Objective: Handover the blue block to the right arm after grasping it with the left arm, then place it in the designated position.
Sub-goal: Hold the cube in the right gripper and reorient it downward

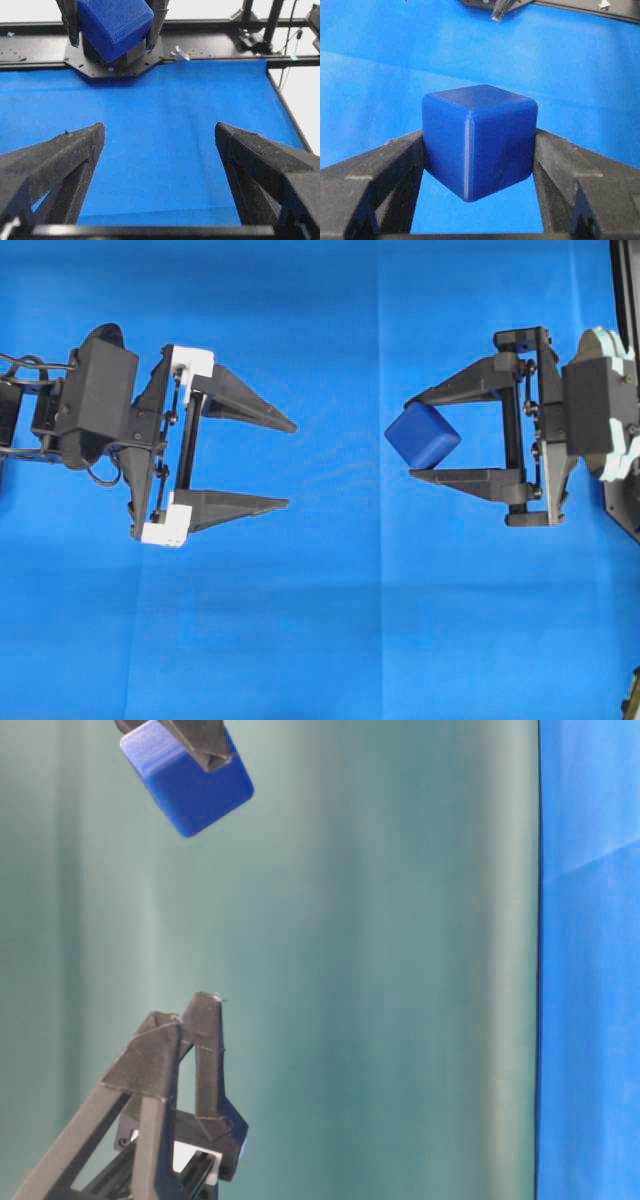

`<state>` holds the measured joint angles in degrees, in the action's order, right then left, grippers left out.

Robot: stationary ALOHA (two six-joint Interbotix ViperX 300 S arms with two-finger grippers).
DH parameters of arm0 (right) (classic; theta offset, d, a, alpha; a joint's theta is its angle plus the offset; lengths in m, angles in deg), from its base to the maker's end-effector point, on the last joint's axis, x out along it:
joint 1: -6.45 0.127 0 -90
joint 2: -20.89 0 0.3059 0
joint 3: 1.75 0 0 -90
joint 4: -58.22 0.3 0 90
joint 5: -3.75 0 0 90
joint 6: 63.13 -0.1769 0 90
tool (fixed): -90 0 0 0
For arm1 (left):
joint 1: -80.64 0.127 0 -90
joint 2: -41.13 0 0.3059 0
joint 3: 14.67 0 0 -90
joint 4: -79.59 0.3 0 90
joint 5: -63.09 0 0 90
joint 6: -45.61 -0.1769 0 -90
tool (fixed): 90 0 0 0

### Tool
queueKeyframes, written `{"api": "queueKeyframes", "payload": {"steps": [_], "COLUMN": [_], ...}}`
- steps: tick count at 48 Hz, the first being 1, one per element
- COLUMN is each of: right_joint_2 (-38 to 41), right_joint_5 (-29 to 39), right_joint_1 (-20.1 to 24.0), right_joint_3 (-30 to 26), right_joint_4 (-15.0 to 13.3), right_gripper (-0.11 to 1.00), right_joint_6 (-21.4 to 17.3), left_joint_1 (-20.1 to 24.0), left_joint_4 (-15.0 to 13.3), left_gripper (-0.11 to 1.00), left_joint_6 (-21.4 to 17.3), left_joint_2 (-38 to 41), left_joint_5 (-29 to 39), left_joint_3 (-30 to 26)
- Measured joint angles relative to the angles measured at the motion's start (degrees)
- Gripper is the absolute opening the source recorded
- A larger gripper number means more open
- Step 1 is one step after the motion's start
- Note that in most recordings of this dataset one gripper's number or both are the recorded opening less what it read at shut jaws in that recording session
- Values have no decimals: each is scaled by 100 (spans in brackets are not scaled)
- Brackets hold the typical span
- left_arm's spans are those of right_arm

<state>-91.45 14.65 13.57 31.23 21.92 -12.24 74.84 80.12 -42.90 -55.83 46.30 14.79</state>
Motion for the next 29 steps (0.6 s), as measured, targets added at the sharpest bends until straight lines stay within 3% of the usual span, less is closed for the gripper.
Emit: {"api": "queueKeyframes", "payload": {"steps": [19,29], "right_joint_2": [9,9], "right_joint_5": [44,624], "right_joint_1": [9,255], "right_joint_3": [0,9], "right_joint_4": [0,9], "right_gripper": [47,47], "right_joint_6": [-9,-26], "left_joint_1": [9,0], "left_joint_4": [0,0], "left_gripper": [93,93], "left_joint_6": [0,0], "left_joint_2": [0,0], "left_joint_5": [0,0], "left_joint_3": [0,0]}}
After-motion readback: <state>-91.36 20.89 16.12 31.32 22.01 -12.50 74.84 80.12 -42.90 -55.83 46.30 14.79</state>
